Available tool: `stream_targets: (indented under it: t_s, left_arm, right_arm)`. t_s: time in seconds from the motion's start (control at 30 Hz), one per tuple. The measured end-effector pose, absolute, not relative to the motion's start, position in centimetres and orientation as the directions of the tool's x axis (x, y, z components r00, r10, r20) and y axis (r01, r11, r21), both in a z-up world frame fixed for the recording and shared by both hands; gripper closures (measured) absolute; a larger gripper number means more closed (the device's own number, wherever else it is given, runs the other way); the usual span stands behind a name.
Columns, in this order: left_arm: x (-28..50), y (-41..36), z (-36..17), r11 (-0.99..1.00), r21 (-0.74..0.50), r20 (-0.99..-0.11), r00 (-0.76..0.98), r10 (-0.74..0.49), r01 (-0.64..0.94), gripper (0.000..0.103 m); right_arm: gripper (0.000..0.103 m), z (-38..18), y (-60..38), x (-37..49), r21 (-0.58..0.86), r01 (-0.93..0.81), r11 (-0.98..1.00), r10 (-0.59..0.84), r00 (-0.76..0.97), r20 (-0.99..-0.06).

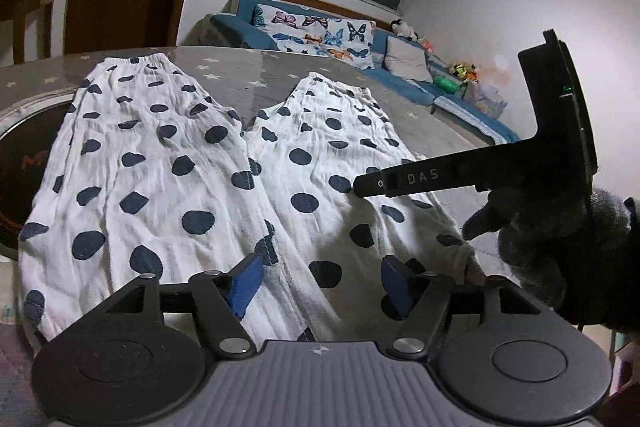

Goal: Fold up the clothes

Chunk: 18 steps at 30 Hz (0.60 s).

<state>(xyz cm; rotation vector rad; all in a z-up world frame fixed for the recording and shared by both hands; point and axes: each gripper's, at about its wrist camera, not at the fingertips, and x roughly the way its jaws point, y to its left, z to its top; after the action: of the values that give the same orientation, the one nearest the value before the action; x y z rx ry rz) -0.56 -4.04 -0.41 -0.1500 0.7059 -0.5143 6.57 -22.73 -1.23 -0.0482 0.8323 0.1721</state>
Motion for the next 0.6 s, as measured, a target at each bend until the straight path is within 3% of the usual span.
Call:
stream_targets:
  t_s: [0.6]
  left_arm:
    - [-0.8,-4.3,-0.7,0.845,-0.318,-0.562,0.632,-0.533,0.429,0.014]
  right_arm:
    - [0.050,-0.5,-24.9,9.0,0.016,-0.058,0.998,0.050,0.661,-0.749]
